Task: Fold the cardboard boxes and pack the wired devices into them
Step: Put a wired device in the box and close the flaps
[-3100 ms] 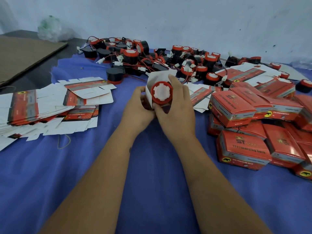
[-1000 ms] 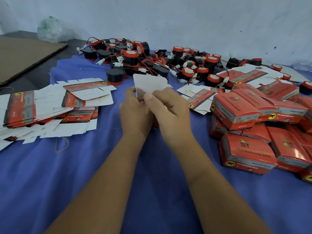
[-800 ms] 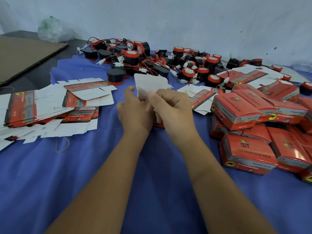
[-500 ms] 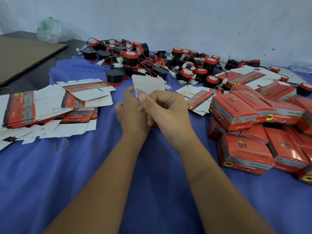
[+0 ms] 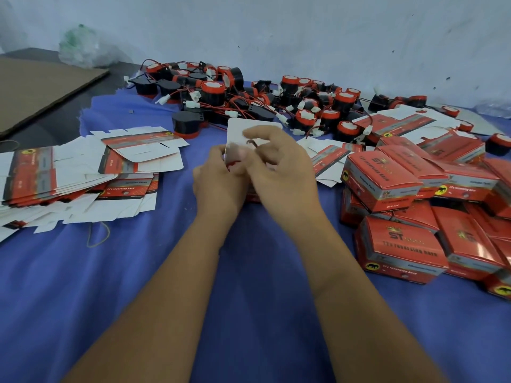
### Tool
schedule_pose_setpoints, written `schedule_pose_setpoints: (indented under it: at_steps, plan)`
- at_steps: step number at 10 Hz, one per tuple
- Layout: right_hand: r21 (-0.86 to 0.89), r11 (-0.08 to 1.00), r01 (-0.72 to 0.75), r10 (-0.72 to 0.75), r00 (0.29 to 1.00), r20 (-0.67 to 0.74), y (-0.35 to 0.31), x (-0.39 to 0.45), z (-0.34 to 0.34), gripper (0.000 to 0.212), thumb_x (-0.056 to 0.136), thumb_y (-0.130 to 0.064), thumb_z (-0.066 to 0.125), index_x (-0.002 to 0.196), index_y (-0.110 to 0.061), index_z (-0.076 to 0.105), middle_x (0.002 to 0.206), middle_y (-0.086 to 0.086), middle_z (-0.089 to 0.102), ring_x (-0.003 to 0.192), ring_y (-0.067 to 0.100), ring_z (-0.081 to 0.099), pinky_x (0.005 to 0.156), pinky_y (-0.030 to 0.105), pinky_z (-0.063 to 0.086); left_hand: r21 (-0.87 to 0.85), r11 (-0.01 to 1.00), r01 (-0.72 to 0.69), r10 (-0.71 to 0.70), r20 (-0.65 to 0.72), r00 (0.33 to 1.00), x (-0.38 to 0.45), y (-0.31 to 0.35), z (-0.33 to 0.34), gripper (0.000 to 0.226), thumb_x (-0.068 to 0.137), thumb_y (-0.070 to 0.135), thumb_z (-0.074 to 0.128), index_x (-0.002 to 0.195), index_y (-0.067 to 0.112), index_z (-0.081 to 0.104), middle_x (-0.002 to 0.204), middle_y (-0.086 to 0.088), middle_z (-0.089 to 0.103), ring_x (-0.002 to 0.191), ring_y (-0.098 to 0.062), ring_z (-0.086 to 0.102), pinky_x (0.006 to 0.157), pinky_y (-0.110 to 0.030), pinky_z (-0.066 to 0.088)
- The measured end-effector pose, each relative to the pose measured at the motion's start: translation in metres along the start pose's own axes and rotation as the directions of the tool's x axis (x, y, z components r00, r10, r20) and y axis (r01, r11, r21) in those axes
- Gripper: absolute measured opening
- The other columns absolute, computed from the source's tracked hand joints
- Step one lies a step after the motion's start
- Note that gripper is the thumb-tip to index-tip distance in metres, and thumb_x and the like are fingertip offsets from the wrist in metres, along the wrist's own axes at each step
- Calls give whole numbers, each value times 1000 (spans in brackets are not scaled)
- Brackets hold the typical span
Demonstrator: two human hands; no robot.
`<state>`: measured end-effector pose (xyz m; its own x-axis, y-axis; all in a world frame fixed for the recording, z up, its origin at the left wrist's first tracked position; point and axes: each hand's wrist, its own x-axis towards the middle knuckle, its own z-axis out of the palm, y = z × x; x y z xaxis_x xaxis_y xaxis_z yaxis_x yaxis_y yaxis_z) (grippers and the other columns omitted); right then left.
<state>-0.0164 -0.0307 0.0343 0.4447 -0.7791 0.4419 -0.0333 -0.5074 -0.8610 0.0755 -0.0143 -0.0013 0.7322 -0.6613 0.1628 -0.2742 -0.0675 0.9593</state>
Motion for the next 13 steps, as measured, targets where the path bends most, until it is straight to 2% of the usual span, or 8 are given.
schedule_pose_setpoints:
  at_steps: [1,2,4,5,7,9,12,13]
  plan:
    - [-90,995,-45,40,998,-53,16,4,-10,20,91,-14,66,104,-27,59,86,-11,70,98,8,65,105,41,40,-57,998,-16,17,27,999,2,-5,-1,24,72,42,56,95,36,57,87,8,65,90,-23,67,84,-52,56]
    - [-279,959,-40,14,996,-92,32,8,-13,12,90,-21,67,100,-27,62,94,-14,69,115,8,57,113,35,19,-52,999,-4,7,57,998,4,-6,0,25,71,42,58,95,35,60,87,8,68,90,-23,68,84,-52,57]
    - [-614,789,27,-180,965,-188,45,9,-11,8,82,-26,75,90,-23,74,126,1,55,128,24,38,100,26,15,-51,999,-12,14,56,998,9,-10,0,12,81,27,63,89,36,63,92,11,70,95,-18,66,88,-48,55]
    - [-543,838,-58,-106,958,-266,46,11,-17,6,82,-27,76,88,-27,75,133,2,49,130,26,36,102,30,20,-52,998,-18,21,49,999,10,-11,1,23,87,16,58,98,36,65,95,13,70,98,-16,66,88,-43,55]
    - [-641,768,-20,-108,981,-160,48,11,-18,9,84,-29,73,82,-20,74,134,2,49,129,25,35,97,24,15,-61,997,-39,42,42,998,8,-11,4,26,91,15,50,94,39,60,92,13,66,94,-12,61,68,-25,47]
    - [-620,770,-149,34,981,-193,46,10,-18,14,80,-27,66,67,-28,61,124,0,50,121,22,36,100,38,32,-17,999,-47,48,90,995,7,-9,4,19,86,22,63,89,38,54,97,5,68,100,-23,62,86,-47,53]
    - [-578,814,-59,-26,990,-138,50,6,-9,20,84,-12,53,82,-12,73,97,-3,38,94,10,24,72,29,34,-128,992,-22,36,106,994,5,-6,10,18,84,44,70,90,41,53,98,15,66,98,-8,64,80,-29,53]
    - [-588,807,-60,-28,990,-139,50,5,-9,17,83,-14,53,78,-11,69,99,-4,37,96,11,27,71,28,33,-107,994,-10,22,116,993,7,-7,10,20,85,39,72,92,39,53,102,12,66,101,-14,64,86,-40,57]
